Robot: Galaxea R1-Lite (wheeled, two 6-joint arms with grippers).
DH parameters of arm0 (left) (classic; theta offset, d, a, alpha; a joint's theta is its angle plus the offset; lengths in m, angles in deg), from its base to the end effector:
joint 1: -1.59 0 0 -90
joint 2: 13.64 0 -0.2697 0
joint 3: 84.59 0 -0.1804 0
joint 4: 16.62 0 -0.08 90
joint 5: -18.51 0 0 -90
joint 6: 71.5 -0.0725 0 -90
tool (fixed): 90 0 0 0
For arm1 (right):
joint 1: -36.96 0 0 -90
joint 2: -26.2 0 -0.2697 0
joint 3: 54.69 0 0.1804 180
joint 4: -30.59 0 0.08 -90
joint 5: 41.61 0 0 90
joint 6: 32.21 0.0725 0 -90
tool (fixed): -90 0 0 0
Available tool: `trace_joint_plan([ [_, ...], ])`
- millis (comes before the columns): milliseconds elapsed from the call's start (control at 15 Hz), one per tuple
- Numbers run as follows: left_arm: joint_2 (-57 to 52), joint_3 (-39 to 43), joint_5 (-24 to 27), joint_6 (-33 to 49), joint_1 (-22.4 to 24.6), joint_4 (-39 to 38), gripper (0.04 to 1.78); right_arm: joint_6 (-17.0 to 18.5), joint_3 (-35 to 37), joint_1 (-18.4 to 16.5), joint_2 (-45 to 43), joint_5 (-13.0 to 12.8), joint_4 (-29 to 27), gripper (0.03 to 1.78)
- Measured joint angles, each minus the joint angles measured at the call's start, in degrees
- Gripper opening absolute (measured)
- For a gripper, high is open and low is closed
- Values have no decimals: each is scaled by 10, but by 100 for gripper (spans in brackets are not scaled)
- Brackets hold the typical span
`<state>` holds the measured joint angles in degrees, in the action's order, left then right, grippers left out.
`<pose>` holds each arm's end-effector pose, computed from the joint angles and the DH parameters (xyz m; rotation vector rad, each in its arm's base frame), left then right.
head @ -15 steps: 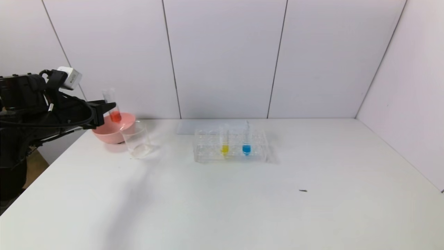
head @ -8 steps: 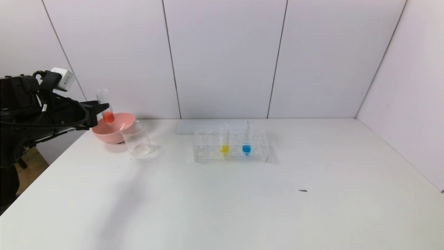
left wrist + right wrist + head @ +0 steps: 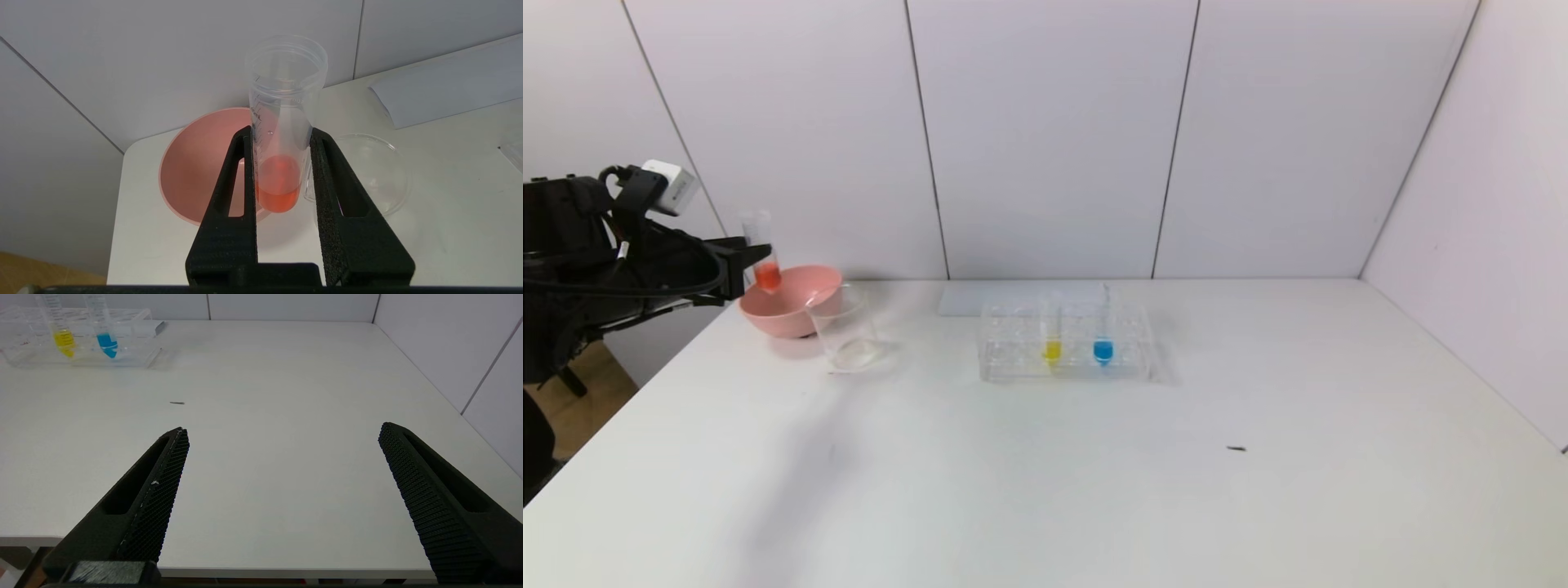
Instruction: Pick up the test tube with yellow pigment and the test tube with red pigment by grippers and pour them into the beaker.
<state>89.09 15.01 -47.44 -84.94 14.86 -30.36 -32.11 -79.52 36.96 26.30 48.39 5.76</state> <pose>0.3677 0.0564 0.1727 0.1854 0.1195 -0.2034 0.0467 0.0000 0.0757 0.0017 0.0017 0.0000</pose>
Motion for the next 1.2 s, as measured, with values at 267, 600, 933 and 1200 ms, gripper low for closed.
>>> trace_joint_plan([
  [267,11,-12,3,-34,2,4,44,0,0,0,0,0,0,170],
  [600,18,-39,3,-76,3,51,44,0,0,0,0,0,0,170],
  [933,15,-69,-2,-99,2,123,44,0,0,0,0,0,0,170],
  [1200,14,-94,-5,-139,3,176,44,0,0,0,0,0,0,170],
])
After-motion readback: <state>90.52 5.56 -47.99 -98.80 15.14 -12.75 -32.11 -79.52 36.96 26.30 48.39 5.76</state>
